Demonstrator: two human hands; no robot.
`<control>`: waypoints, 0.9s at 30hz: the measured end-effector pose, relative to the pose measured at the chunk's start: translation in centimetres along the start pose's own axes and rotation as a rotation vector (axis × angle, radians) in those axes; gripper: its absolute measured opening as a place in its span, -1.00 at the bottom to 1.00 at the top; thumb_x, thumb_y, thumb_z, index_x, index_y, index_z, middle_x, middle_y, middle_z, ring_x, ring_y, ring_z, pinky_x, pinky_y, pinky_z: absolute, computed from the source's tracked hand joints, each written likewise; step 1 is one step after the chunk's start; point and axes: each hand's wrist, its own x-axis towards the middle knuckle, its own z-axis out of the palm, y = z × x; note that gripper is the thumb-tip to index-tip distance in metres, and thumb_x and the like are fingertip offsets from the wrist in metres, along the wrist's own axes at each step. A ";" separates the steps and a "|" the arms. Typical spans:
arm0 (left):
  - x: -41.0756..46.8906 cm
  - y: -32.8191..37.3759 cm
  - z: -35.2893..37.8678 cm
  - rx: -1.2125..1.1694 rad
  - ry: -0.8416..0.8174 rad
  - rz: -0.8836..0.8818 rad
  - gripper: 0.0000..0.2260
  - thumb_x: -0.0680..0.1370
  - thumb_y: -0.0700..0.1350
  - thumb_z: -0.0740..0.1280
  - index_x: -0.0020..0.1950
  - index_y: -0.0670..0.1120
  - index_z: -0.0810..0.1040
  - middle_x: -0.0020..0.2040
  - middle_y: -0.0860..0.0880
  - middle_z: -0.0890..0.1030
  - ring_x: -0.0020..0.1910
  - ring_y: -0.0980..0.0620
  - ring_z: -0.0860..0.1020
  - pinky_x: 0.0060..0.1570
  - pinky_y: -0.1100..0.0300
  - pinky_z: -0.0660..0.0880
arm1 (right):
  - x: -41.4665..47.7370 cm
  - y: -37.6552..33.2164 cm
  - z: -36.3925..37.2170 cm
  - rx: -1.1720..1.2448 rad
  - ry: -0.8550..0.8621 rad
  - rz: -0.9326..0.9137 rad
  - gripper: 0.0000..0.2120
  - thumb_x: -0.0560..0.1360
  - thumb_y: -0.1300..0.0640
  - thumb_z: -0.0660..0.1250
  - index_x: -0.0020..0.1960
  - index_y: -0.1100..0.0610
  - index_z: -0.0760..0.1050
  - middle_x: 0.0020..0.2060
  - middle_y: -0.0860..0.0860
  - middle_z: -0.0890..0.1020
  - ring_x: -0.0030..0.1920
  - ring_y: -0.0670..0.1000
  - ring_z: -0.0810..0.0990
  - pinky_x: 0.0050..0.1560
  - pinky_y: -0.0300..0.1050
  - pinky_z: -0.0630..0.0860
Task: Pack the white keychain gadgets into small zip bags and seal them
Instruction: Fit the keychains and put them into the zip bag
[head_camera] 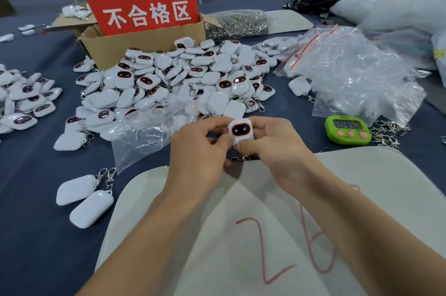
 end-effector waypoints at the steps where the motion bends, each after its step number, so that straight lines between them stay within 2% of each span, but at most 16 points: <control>1: -0.1 0.0 0.0 0.006 0.003 0.012 -0.74 0.52 -0.24 0.47 -0.03 0.15 0.73 -0.23 0.13 0.69 -0.37 0.04 0.69 -0.33 0.00 0.68 | 0.0 -0.1 0.0 -0.016 0.000 -0.013 -0.68 0.46 0.44 0.42 0.07 0.11 0.71 -0.08 0.12 0.78 0.07 0.28 0.73 0.24 0.30 0.60; 2: -0.1 0.0 0.1 0.014 0.003 0.028 -0.77 0.52 -0.21 0.47 -0.04 0.15 0.73 -0.23 0.14 0.70 -0.34 0.05 0.69 -0.29 -0.01 0.68 | 0.0 -0.1 0.0 -0.053 0.010 -0.035 -0.69 0.46 0.44 0.42 0.06 0.09 0.71 -0.10 0.10 0.78 0.05 0.24 0.74 0.22 0.26 0.62; 4: -0.4 0.1 0.2 0.030 -0.010 0.048 -0.84 0.50 -0.13 0.49 -0.05 0.16 0.75 -0.22 0.18 0.71 -0.26 0.13 0.70 -0.20 0.01 0.68 | -0.1 0.1 -0.1 -0.274 0.103 -0.144 -0.69 0.46 0.41 0.38 0.00 0.04 0.70 -0.21 -0.01 0.76 -0.11 0.03 0.73 0.04 0.00 0.67; 5: -0.5 0.2 0.2 0.039 -0.015 0.055 -0.86 0.50 -0.10 0.48 -0.07 0.17 0.75 -0.22 0.22 0.71 -0.24 0.20 0.69 -0.16 0.11 0.66 | -0.2 0.0 -0.1 -0.418 0.166 -0.220 -0.68 0.46 0.40 0.35 -0.04 0.01 0.69 -0.27 -0.04 0.72 -0.22 -0.06 0.66 -0.14 -0.18 0.63; 6: -0.6 0.4 0.1 0.057 -0.014 0.071 -0.86 0.50 -0.09 0.48 -0.11 0.19 0.74 -0.23 0.27 0.70 -0.23 0.27 0.67 -0.16 0.25 0.62 | -0.3 0.0 -0.1 -0.534 0.214 -0.301 -0.67 0.45 0.39 0.34 -0.06 -0.01 0.68 -0.31 -0.04 0.69 -0.26 -0.06 0.58 -0.29 -0.30 0.51; 7: -0.6 0.5 0.1 0.089 -0.006 0.094 -0.83 0.49 -0.09 0.48 -0.15 0.21 0.72 -0.25 0.31 0.68 -0.23 0.32 0.65 -0.18 0.40 0.55 | -0.5 -0.1 -0.3 -0.591 0.230 -0.373 -0.66 0.45 0.39 0.33 -0.07 -0.02 0.69 -0.32 -0.03 0.66 -0.25 -0.05 0.54 -0.34 -0.29 0.45; 9: -0.7 0.5 0.2 0.160 0.032 0.154 -0.77 0.49 -0.13 0.50 -0.17 0.25 0.67 -0.29 0.34 0.65 -0.24 0.36 0.62 -0.21 0.53 0.44 | -0.7 -0.3 -0.6 -0.615 0.207 -0.469 -0.65 0.45 0.39 0.33 -0.05 -0.03 0.70 -0.30 -0.02 0.66 -0.24 -0.01 0.53 -0.30 -0.21 0.44; 12: -0.9 0.2 0.6 0.257 0.123 0.303 -0.76 0.49 -0.21 0.52 0.06 0.10 0.73 -0.16 0.21 0.69 -0.17 0.27 0.64 -0.12 0.43 0.50 | -0.7 -0.5 -1.1 -0.675 0.216 -0.574 -0.67 0.47 0.35 0.36 -0.02 -0.05 0.72 -0.19 -0.04 0.71 -0.15 -0.02 0.58 -0.12 -0.16 0.46; 13: -0.9 0.1 0.7 0.254 0.142 0.353 -0.75 0.49 -0.22 0.51 0.10 0.07 0.73 -0.13 0.18 0.69 -0.16 0.23 0.64 -0.10 0.37 0.53 | -0.8 -0.5 -1.1 -0.684 0.233 -0.608 -0.68 0.47 0.35 0.36 -0.02 -0.05 0.72 -0.19 -0.03 0.71 -0.14 -0.01 0.59 -0.11 -0.15 0.45; 15: -0.9 0.1 0.6 0.223 0.127 0.411 -0.72 0.49 -0.21 0.49 0.11 0.11 0.70 -0.14 0.25 0.67 -0.16 0.23 0.64 -0.13 0.38 0.54 | -1.0 -0.6 -1.1 -0.680 0.288 -0.659 -0.68 0.43 0.37 0.38 -0.06 -0.02 0.72 -0.23 -0.05 0.70 -0.17 -0.02 0.58 -0.16 -0.15 0.44; 17: -0.7 0.2 0.3 0.207 0.101 0.377 -0.61 0.48 -0.17 0.50 0.18 0.24 0.61 -0.17 0.37 0.65 -0.17 0.28 0.64 -0.14 0.43 0.52 | -0.9 -0.5 -1.0 -0.636 0.352 -0.650 -0.70 0.39 0.37 0.43 -0.09 -0.01 0.71 -0.28 -0.13 0.69 -0.19 -0.12 0.61 -0.20 -0.29 0.47; 18: -0.5 0.1 0.1 0.196 0.083 0.335 -0.62 0.48 -0.16 0.51 0.15 0.28 0.62 -0.18 0.39 0.65 -0.18 0.30 0.65 -0.14 0.44 0.52 | -0.9 -0.5 -1.0 -0.616 0.377 -0.634 -0.72 0.37 0.37 0.46 -0.10 0.01 0.70 -0.31 -0.18 0.67 -0.20 -0.20 0.60 -0.20 -0.40 0.45; 20: -0.2 -0.3 0.2 0.149 0.049 0.258 -0.73 0.48 -0.17 0.53 -0.05 0.24 0.70 -0.21 0.36 0.67 -0.20 0.32 0.65 -0.15 0.44 0.52 | -0.7 -0.5 -0.9 -0.600 0.402 -0.618 -0.76 0.36 0.36 0.51 -0.13 0.04 0.68 -0.33 -0.26 0.62 -0.21 -0.31 0.56 -0.18 -0.51 0.39; 21: -0.1 -0.3 0.3 0.135 0.038 0.236 -0.72 0.48 -0.19 0.54 -0.13 0.24 0.70 -0.21 0.34 0.68 -0.21 0.31 0.66 -0.16 0.42 0.54 | -0.7 -0.6 -1.0 -0.587 0.399 -0.603 -0.77 0.36 0.36 0.51 -0.14 0.04 0.67 -0.33 -0.25 0.62 -0.21 -0.30 0.56 -0.16 -0.50 0.39; 25: -0.2 0.0 0.3 0.120 0.021 0.215 -0.60 0.48 -0.23 0.52 -0.20 0.34 0.64 -0.24 0.31 0.67 -0.26 0.27 0.63 -0.16 0.18 0.63 | -0.5 -0.7 -1.4 -0.484 0.313 -0.519 -0.76 0.37 0.34 0.53 -0.19 -0.01 0.67 -0.31 -0.13 0.68 -0.23 -0.16 0.59 -0.17 -0.38 0.47; 27: -0.2 -0.1 0.4 0.137 0.018 0.265 -0.62 0.49 -0.26 0.49 -0.11 0.29 0.67 -0.23 0.29 0.65 -0.26 0.23 0.61 -0.17 0.28 0.57 | -0.5 -0.7 -1.3 -0.504 0.307 -0.510 -0.77 0.38 0.33 0.53 -0.20 0.00 0.66 -0.32 -0.11 0.68 -0.21 -0.09 0.60 -0.16 -0.25 0.51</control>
